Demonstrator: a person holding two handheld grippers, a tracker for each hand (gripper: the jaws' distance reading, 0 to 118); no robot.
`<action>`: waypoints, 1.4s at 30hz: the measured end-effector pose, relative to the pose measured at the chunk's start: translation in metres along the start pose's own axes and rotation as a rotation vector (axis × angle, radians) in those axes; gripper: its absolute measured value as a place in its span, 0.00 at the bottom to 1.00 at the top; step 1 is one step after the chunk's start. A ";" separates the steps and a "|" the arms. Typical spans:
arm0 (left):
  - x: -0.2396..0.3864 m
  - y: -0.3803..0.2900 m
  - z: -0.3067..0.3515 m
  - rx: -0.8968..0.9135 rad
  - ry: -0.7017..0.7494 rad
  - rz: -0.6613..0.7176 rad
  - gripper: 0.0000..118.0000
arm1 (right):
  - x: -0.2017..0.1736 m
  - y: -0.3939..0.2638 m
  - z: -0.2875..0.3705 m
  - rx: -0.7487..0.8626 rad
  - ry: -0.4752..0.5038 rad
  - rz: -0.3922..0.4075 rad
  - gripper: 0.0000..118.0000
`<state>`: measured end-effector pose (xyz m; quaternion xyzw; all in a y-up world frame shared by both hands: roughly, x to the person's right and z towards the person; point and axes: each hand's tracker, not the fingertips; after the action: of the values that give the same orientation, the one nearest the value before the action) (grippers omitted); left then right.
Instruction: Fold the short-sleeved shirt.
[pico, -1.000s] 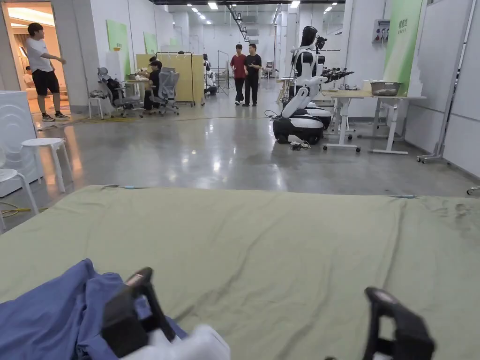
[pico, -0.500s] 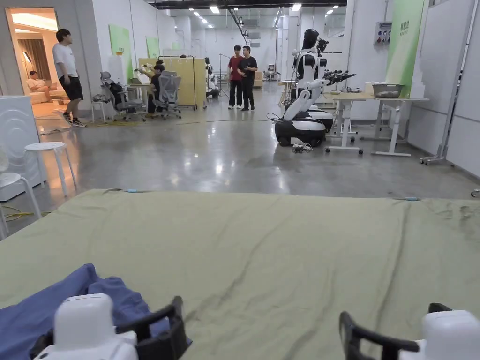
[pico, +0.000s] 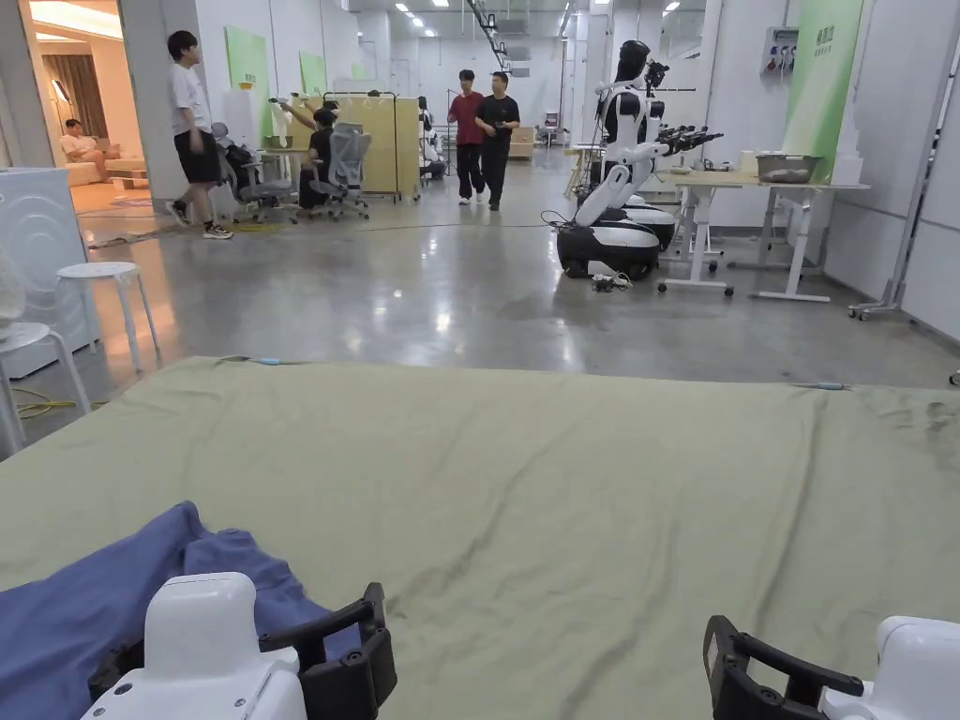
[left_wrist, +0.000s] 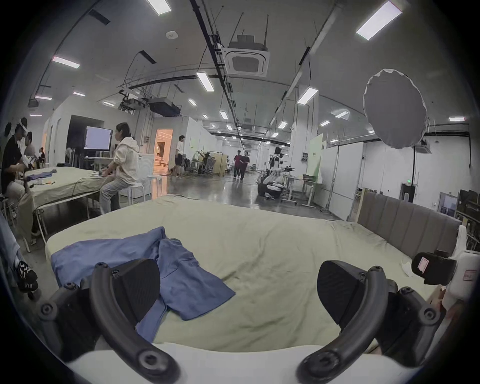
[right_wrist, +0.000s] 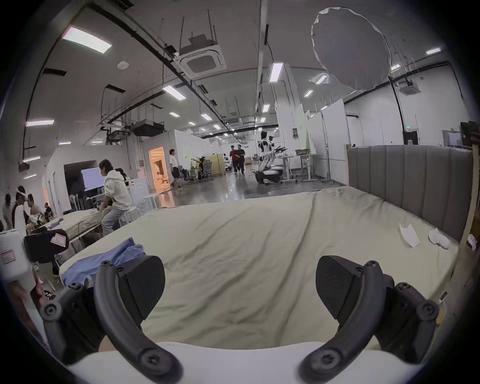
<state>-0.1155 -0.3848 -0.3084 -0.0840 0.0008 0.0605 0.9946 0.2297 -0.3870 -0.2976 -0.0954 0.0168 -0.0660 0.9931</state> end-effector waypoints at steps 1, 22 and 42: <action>0.002 0.000 0.000 0.008 0.002 -0.011 1.00 | -0.001 0.001 0.001 0.005 -0.005 0.008 1.00; 0.012 0.009 0.009 0.028 -0.002 -0.039 1.00 | -0.008 0.003 0.004 0.010 -0.035 0.048 1.00; 0.014 0.012 0.009 0.020 0.000 -0.033 1.00 | -0.009 0.004 0.004 0.010 -0.046 0.067 1.00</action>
<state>-0.1027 -0.3698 -0.3021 -0.0742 0.0002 0.0439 0.9963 0.2217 -0.3809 -0.2946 -0.0911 -0.0032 -0.0304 0.9954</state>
